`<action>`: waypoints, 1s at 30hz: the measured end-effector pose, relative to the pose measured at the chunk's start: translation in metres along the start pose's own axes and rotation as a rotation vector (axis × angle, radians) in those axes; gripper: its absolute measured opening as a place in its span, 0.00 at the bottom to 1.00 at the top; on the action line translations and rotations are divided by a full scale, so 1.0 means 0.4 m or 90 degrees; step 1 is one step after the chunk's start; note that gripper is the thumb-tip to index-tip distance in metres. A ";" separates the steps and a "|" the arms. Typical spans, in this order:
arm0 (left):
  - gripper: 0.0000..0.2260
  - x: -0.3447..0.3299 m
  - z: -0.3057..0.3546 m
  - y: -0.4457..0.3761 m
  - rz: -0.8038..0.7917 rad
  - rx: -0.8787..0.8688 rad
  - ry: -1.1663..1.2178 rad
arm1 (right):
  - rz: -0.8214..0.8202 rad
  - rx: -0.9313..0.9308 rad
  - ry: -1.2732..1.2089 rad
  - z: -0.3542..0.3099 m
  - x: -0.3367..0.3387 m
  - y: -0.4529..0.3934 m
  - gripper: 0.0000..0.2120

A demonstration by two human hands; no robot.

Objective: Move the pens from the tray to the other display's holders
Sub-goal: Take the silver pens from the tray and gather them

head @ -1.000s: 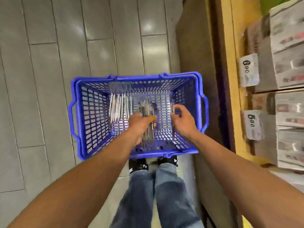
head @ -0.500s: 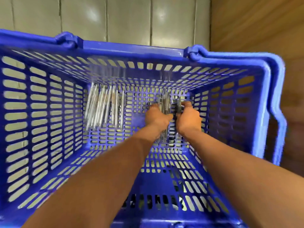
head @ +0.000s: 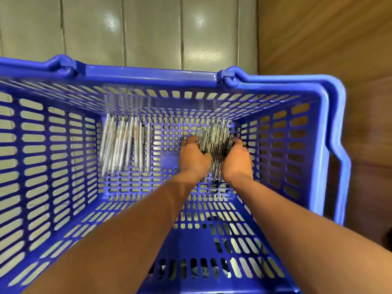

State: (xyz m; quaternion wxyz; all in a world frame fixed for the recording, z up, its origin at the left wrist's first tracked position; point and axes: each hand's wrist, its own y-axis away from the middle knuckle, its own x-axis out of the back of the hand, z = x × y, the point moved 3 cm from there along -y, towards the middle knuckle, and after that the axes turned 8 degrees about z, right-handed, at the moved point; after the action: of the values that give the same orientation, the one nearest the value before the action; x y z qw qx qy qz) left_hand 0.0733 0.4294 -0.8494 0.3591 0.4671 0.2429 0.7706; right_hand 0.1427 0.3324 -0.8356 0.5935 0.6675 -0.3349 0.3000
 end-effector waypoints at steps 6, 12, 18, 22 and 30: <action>0.22 0.040 0.004 0.022 -0.018 0.025 0.030 | -0.056 0.000 -0.114 0.004 0.027 0.022 0.24; 0.15 0.118 0.031 0.106 -0.087 0.039 0.100 | -0.128 -0.045 -0.285 0.019 0.096 0.071 0.20; 0.10 0.274 0.114 0.258 -0.076 0.043 0.122 | -0.192 -0.228 -0.581 0.022 0.255 0.191 0.18; 0.11 0.398 0.201 0.414 -0.086 0.070 0.188 | -0.211 -0.255 -0.700 0.004 0.420 0.321 0.20; 0.11 0.666 0.439 0.816 -0.165 0.082 0.310 | -0.182 -0.291 -0.870 0.026 0.842 0.661 0.17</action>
State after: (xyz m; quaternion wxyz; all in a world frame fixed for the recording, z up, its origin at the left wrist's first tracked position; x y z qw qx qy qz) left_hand 0.0424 0.4404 -0.3943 0.3549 0.2552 0.4284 0.7908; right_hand 0.1311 0.2726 -0.4116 0.4102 0.6024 -0.5940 -0.3406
